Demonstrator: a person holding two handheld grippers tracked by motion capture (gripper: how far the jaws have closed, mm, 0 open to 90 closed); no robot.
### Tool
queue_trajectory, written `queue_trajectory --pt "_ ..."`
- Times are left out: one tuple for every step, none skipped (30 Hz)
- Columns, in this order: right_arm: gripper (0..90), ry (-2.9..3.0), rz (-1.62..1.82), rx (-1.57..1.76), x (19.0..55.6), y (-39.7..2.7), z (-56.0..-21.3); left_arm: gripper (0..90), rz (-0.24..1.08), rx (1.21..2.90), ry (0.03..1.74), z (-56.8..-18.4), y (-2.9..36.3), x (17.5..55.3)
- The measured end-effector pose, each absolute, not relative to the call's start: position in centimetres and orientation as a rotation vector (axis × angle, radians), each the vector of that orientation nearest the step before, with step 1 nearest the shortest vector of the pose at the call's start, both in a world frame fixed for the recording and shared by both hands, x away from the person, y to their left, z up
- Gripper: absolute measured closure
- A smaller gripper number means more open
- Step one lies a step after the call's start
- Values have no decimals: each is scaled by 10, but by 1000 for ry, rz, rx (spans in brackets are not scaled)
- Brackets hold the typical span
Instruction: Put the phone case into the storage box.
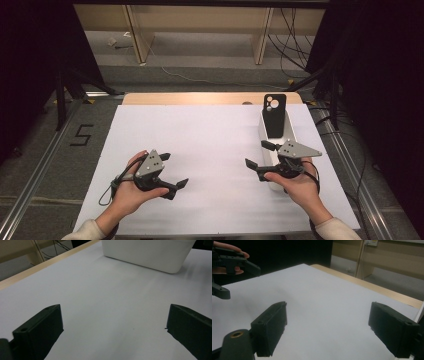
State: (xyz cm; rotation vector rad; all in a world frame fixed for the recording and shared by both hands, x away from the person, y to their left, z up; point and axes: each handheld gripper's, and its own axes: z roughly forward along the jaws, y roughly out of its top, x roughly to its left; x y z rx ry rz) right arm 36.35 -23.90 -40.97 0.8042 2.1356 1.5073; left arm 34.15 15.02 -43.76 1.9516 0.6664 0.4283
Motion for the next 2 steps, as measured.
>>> queue_trajectory --pt "165 2136 1508 804 363 -239 -410 2 429 1952 667 -437 150 342" --pt "165 2136 1508 803 363 -239 -410 2 431 1952 665 -437 150 342"
